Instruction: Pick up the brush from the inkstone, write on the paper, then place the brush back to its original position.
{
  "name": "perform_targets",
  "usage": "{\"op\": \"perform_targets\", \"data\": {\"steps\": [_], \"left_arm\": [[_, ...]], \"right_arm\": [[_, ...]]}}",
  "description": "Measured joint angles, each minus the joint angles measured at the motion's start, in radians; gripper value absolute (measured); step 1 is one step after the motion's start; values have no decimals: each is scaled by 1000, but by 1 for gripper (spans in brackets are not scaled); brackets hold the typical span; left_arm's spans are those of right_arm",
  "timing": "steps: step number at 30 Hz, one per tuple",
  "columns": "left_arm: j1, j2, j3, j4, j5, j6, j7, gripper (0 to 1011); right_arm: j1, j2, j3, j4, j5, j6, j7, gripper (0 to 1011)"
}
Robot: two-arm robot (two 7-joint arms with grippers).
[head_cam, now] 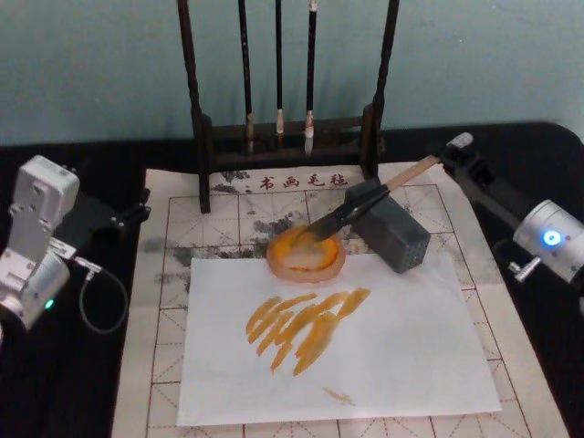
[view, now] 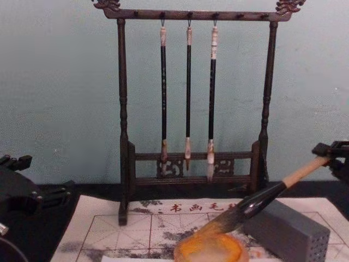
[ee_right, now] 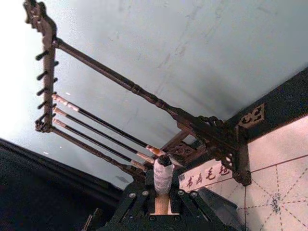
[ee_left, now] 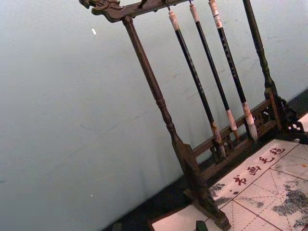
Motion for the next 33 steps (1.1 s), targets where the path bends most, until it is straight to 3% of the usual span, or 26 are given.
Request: {"op": "perform_targets", "data": {"steps": [17, 33], "left_arm": [[0, 0, 0, 0, 0, 0, 0, 1001], [0, 0, 0, 0, 0, 0, 0, 1001]], "right_arm": [[-41, 75, -8, -73, 44, -17, 22, 185], [-80, 167, -50, -133, 31, -41, 99, 185]]}}
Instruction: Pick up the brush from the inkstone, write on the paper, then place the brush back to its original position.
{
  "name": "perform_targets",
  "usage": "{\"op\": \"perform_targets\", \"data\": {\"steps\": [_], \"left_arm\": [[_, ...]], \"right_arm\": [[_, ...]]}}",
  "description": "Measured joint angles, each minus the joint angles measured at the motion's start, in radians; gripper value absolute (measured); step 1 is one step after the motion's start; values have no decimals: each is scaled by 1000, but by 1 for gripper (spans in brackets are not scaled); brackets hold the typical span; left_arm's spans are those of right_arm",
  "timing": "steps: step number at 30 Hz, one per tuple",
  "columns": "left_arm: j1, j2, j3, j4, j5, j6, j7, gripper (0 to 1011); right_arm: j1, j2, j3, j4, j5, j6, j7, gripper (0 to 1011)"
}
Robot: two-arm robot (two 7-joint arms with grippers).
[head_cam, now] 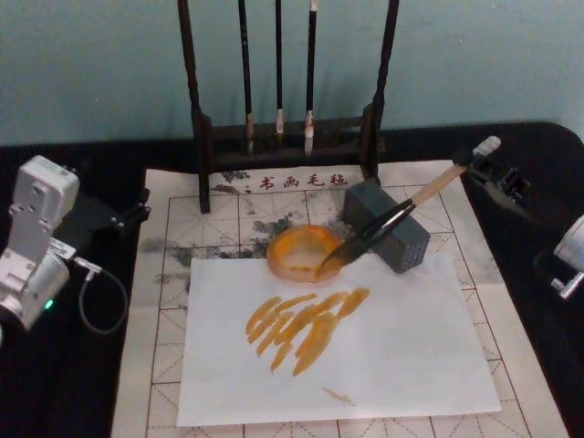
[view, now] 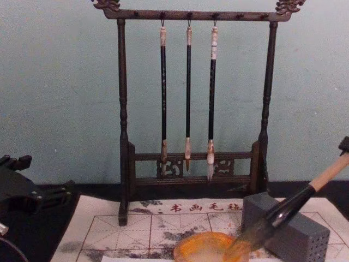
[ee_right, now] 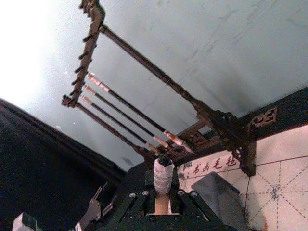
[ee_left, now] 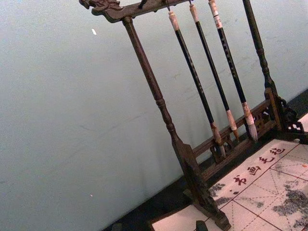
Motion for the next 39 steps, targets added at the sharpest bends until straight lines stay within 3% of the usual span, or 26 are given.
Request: {"op": "perform_targets", "data": {"steps": [18, 39], "left_arm": [[0, 0, 0, 0, 0, 0, 0, 1001], [0, 0, 0, 0, 0, 0, 0, 1001]], "right_arm": [[-5, 87, -65, -33, -5, 24, 93, 185], [41, 146, -163, -14, -32, 68, 179, 185]]}}
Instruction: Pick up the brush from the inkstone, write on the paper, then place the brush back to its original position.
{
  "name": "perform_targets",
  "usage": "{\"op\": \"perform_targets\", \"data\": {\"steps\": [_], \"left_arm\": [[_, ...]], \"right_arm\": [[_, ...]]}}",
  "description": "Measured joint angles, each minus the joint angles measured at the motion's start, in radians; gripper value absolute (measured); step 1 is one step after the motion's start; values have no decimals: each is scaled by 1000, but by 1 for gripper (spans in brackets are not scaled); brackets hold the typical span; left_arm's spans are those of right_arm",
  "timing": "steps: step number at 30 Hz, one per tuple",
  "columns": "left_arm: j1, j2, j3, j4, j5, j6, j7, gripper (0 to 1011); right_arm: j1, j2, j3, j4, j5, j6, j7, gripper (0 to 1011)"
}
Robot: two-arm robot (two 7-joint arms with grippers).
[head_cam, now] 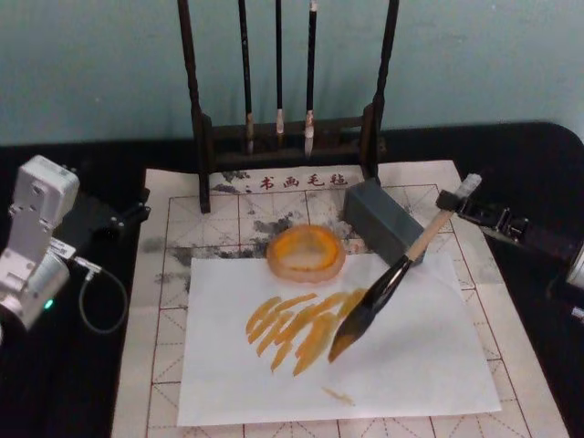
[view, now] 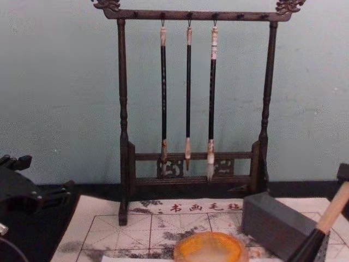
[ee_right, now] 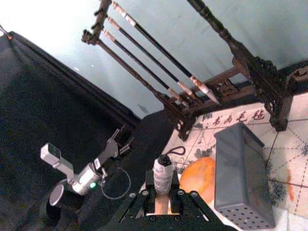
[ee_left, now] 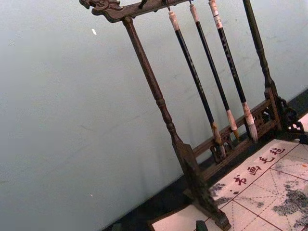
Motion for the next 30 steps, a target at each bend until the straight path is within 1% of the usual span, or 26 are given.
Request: {"op": "perform_targets", "data": {"steps": [12, 30], "left_arm": [[0, 0, 0, 0, 0, 0, 0, 1001], [0, 0, 0, 0, 0, 0, 0, 1001]], "right_arm": [[22, 7, -42, 16, -5, -2, 11, 185], [51, 0, -85, 32, 5, -10, 3, 185]]}}
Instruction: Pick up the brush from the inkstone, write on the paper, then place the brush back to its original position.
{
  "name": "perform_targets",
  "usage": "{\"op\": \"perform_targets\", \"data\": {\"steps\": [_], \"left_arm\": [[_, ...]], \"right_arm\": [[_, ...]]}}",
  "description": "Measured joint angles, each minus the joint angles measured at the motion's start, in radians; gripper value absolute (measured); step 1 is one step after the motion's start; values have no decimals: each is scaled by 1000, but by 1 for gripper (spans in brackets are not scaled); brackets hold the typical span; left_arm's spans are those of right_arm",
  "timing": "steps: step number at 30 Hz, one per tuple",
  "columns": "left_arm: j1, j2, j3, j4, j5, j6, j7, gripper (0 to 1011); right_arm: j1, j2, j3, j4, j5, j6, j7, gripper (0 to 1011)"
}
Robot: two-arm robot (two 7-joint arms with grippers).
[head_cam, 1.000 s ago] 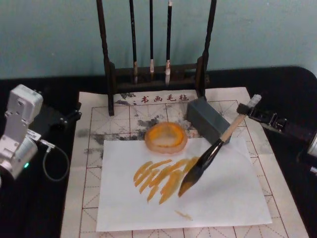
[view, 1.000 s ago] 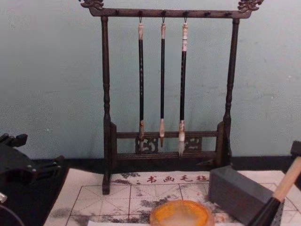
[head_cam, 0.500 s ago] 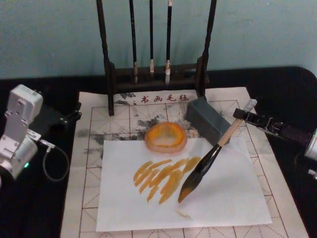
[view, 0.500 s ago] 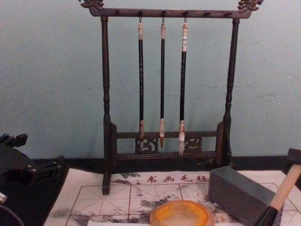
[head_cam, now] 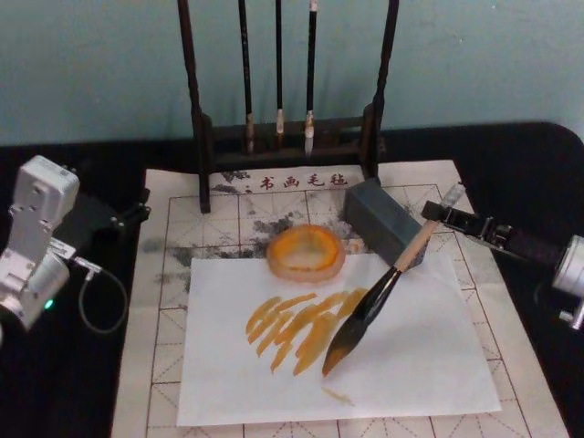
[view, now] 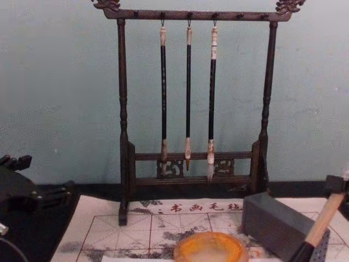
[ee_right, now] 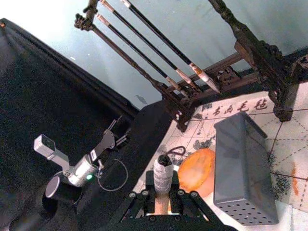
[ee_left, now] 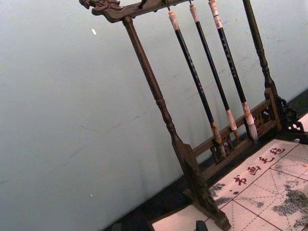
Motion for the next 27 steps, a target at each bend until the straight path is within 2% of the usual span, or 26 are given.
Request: {"op": "perform_targets", "data": {"steps": [13, 27], "left_arm": [[0, 0, 0, 0, 0, 0, 0, 1001], [0, 0, 0, 0, 0, 0, 0, 1001]], "right_arm": [[25, -18, -29, 24, -8, 5, -5, 185], [35, -29, -41, 34, -17, 2, -13, 185]]}}
